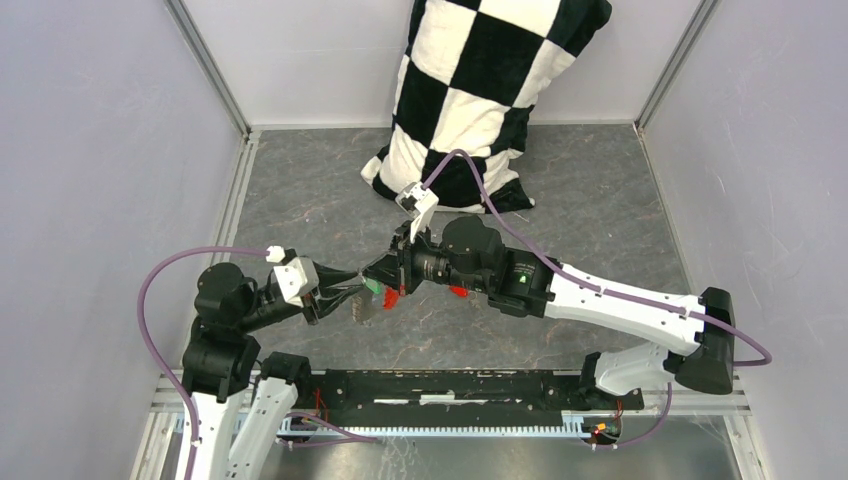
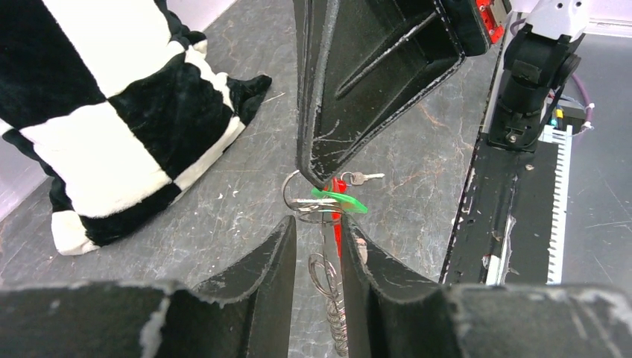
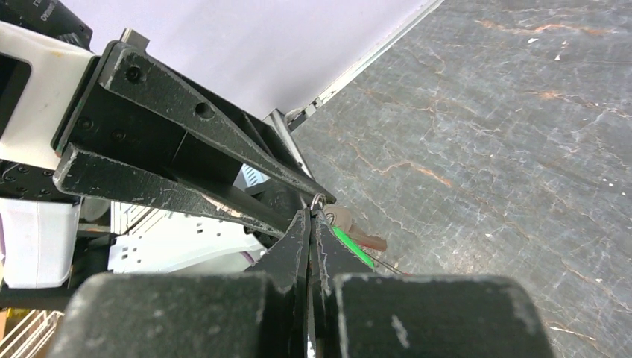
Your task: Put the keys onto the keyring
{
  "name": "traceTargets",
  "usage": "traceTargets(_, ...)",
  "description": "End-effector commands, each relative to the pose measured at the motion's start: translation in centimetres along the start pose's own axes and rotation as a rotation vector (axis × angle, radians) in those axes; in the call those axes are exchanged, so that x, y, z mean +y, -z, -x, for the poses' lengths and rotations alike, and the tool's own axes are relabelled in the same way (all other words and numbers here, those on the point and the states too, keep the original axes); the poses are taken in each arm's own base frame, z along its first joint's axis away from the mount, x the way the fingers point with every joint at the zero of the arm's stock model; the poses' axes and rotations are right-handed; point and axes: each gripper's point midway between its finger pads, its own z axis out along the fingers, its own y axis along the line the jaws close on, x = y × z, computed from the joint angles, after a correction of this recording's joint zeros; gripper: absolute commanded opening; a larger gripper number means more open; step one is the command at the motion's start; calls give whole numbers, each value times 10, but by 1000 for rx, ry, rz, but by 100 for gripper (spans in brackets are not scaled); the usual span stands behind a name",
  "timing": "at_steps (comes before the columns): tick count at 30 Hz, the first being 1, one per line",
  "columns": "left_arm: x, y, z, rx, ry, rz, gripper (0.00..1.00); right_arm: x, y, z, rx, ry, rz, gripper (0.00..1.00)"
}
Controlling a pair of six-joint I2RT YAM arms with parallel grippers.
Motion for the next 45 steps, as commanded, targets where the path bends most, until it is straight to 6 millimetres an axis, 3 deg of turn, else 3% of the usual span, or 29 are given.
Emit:
traceTargets(1,-8,0,8,-27,24,-36,34,12,10,41,-159,11,-20,0)
traceTargets(16,-15,1,17,-46,-8,-81,37,11,12,48,-203,22,-63,0)
traceTargets(25,-1,-5,3,-38,-67,-48,40,21,5,44,-207,15,-39,0)
traceTargets(31,3,-7,4,-47,-58,-25,40,23,1,42,-207,9,-35,0)
traceTargets(38,9,-8,10,-73,-23,6,38,27,-2,38,-199,6,-20,0)
traceTargets(45,10,-7,6,-58,-22,17,27,26,3,39,-210,7,-28,0)
